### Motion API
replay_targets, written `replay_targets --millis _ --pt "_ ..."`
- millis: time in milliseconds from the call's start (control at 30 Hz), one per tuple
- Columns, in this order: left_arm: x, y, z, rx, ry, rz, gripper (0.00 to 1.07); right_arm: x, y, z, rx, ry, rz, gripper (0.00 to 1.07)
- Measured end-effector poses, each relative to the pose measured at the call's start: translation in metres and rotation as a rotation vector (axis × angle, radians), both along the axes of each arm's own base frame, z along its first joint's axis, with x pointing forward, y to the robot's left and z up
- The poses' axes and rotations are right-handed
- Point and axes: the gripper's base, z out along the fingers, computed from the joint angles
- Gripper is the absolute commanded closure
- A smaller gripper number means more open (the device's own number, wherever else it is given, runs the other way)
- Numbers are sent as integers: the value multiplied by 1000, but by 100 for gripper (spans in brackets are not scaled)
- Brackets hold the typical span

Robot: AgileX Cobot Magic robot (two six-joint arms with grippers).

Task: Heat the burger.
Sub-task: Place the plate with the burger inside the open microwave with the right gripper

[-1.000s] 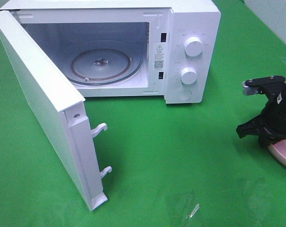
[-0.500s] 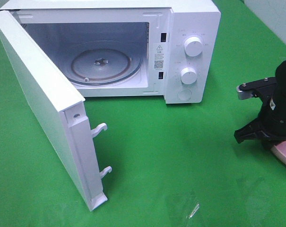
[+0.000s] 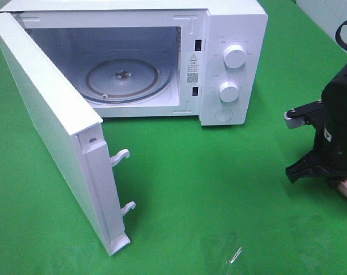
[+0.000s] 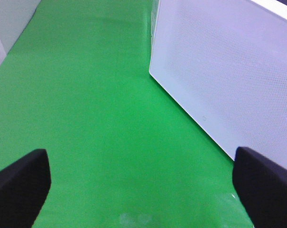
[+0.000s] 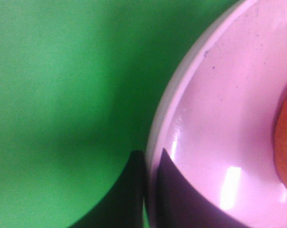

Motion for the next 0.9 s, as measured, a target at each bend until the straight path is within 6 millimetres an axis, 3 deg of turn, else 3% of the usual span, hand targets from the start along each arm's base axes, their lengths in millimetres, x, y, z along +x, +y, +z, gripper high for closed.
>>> replay_targets --millis 733,900 --pt "0 0 0 0 0 0 8 -21 24 46 -53 -53 49 107" --pt "0 0 0 0 0 0 8 -32 27 47 -61 -44 72 107"
